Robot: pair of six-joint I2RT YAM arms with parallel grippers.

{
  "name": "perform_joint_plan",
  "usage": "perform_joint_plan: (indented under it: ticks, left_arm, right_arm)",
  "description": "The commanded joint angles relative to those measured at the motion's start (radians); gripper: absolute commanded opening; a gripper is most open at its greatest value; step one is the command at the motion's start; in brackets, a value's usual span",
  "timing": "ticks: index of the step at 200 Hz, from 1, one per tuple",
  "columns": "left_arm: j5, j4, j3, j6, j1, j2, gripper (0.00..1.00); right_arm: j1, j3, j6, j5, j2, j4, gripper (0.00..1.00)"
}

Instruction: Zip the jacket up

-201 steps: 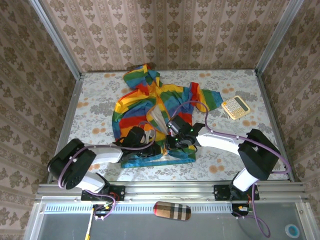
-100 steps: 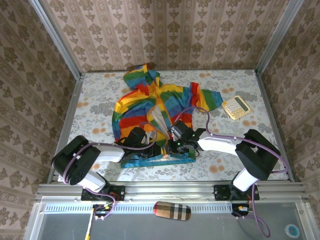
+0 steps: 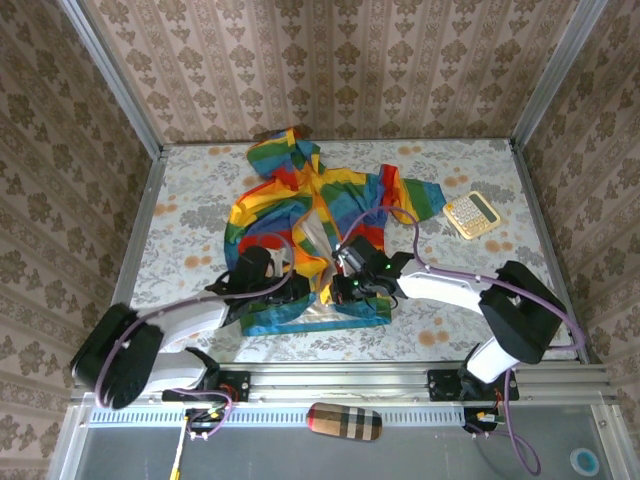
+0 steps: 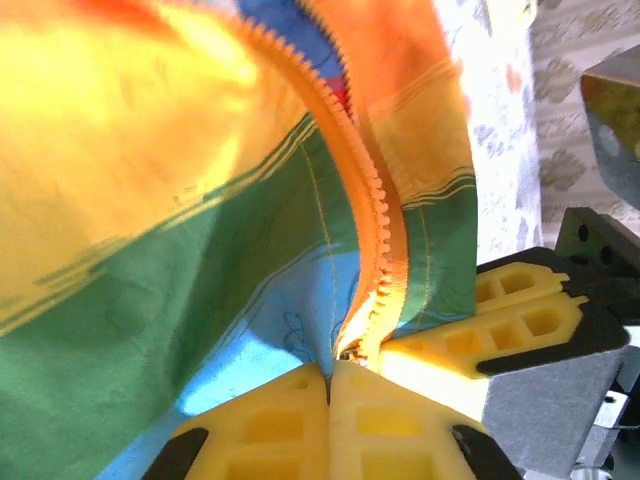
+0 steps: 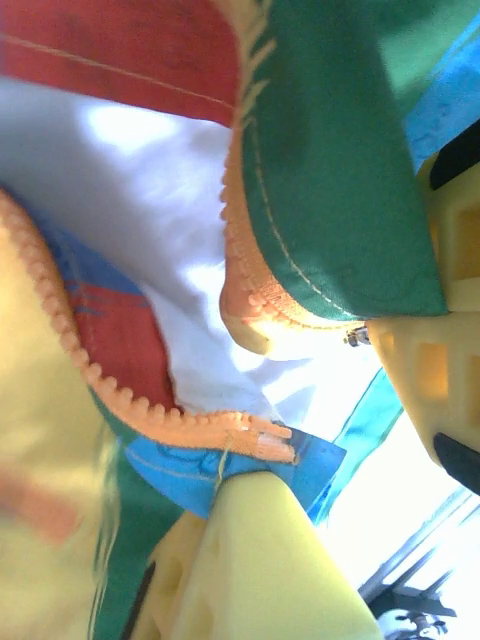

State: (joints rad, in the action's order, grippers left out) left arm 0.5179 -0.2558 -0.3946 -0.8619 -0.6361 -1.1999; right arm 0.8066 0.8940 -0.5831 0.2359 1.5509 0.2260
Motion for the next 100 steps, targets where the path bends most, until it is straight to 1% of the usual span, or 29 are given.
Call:
perform_joint_plan:
  ticks: [1,31,55,79,100]
  left_arm:
    - [-0.034,0.148,-0.038,0.1,0.035,0.142,0.0]
    - [-0.039,0.189,-0.066,0.178,0.08,0.322,0.0]
    - [-0.066,0.139,-0.044,0.209,0.093,0.442,0.0]
    - [-0.083,0.034,0.007,0.225,0.095,0.514,0.0]
    - [-0.091,-0.048,0.042,0.236,0.095,0.538,0.0]
  right_arm:
    - [-0.004,0.066,0.179,-0.059,-0.076,-0.01,0.0]
    - [-0.006,0.1,0.323,-0.034,-0.119,-0.097,0.0]
    - [-0.007,0.117,0.405,0.011,-0.13,-0.137,0.0]
    - [-0.016,0.122,0.37,0.045,-0.144,-0.186,0.0]
    - [-0.037,0.142,0.293,0.123,-0.143,-0.19,0.0]
